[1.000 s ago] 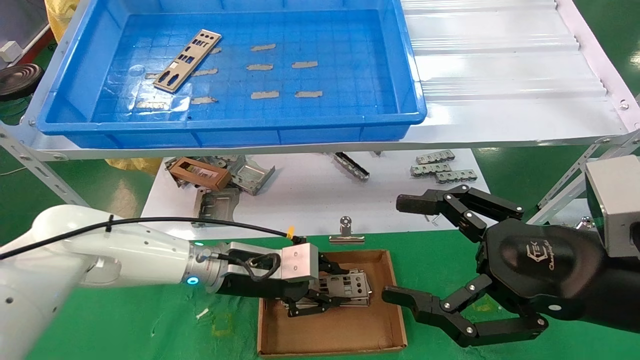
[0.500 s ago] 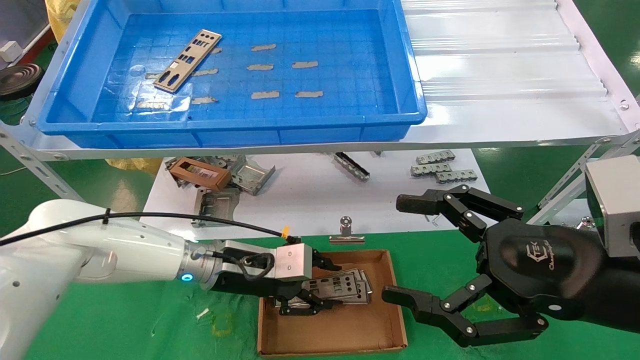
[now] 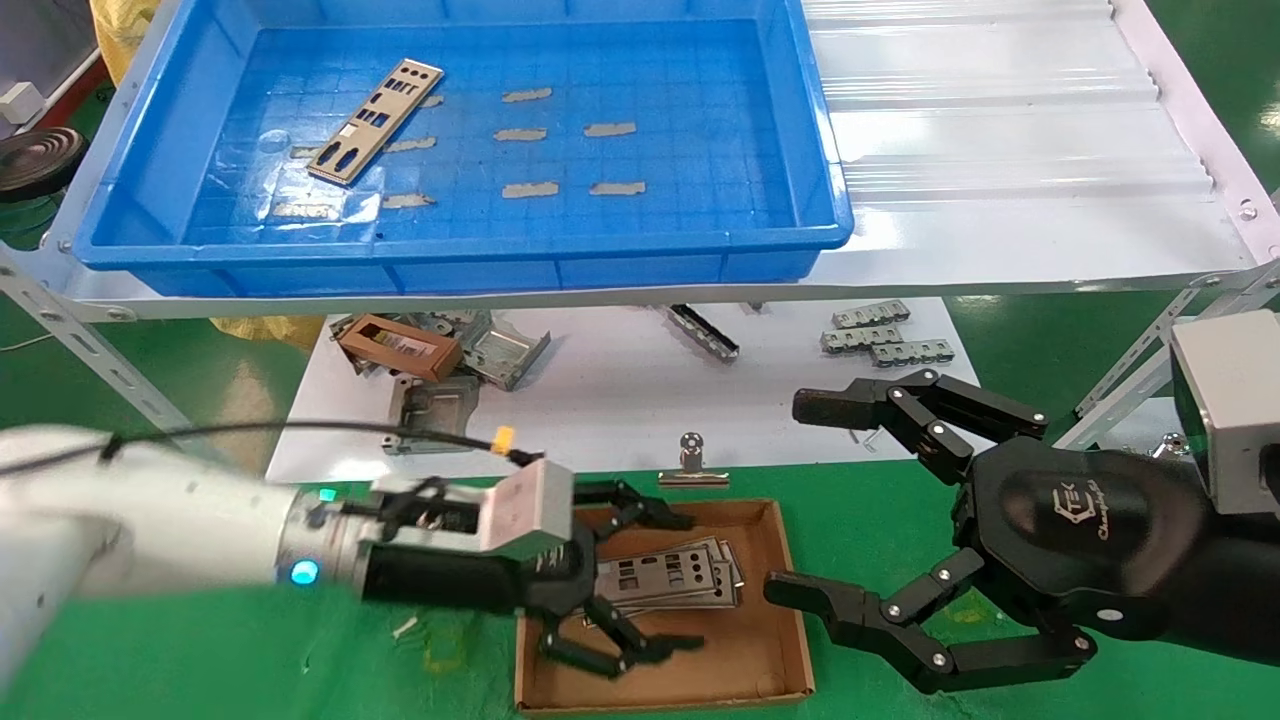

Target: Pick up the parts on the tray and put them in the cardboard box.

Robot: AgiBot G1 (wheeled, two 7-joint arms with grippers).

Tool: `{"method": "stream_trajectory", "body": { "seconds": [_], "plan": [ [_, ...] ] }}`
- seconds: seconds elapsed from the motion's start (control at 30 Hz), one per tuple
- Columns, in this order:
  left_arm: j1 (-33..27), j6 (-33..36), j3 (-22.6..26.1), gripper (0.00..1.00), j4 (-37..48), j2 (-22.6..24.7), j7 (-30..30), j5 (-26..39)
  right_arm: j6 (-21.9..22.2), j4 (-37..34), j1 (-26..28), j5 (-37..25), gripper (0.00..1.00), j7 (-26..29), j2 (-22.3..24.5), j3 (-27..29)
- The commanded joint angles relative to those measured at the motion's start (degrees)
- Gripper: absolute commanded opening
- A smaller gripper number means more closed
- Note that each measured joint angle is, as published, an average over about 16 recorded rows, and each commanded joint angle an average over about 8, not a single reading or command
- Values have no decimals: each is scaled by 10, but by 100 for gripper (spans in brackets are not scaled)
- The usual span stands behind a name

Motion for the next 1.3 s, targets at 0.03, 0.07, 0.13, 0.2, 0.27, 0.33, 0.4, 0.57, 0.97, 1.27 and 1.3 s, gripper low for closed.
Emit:
{"method": "stream_trajectory", "body": {
  "seconds": [0.03,0.07,0.13,0.2,0.27,0.33,0.4,0.57,0.97,1.27,1.3],
  "plan": [
    [13,26,-9,100,1,-8,-14,-20,0,0,0,0,100,0,0,0],
    [18,29,-11,100,-1,-10,-19,-25,0,0,0,0,100,0,0,0],
    [23,32,-11,100,-4,-13,-22,-30,0,0,0,0,100,0,0,0],
    [27,34,-12,100,-6,-15,-24,-34,0,0,0,0,100,0,0,0],
    [26,32,-12,100,-7,-14,-24,-33,0,0,0,0,100,0,0,0],
    [24,31,-11,100,-7,-14,-23,-32,0,0,0,0,100,0,0,0],
    [24,29,-13,100,-9,-15,-25,-31,0,0,0,0,100,0,0,0],
    [34,26,-26,100,-38,-31,-42,-36,0,0,0,0,100,0,0,0],
    [78,13,-85,100,-163,-101,-118,-63,0,0,0,0,100,0,0,0],
    [112,3,-130,100,-259,-154,-176,-83,0,0,0,0,100,0,0,0],
    [116,2,-135,100,-269,-160,-183,-85,0,0,0,0,100,0,0,0]
  ]
}}
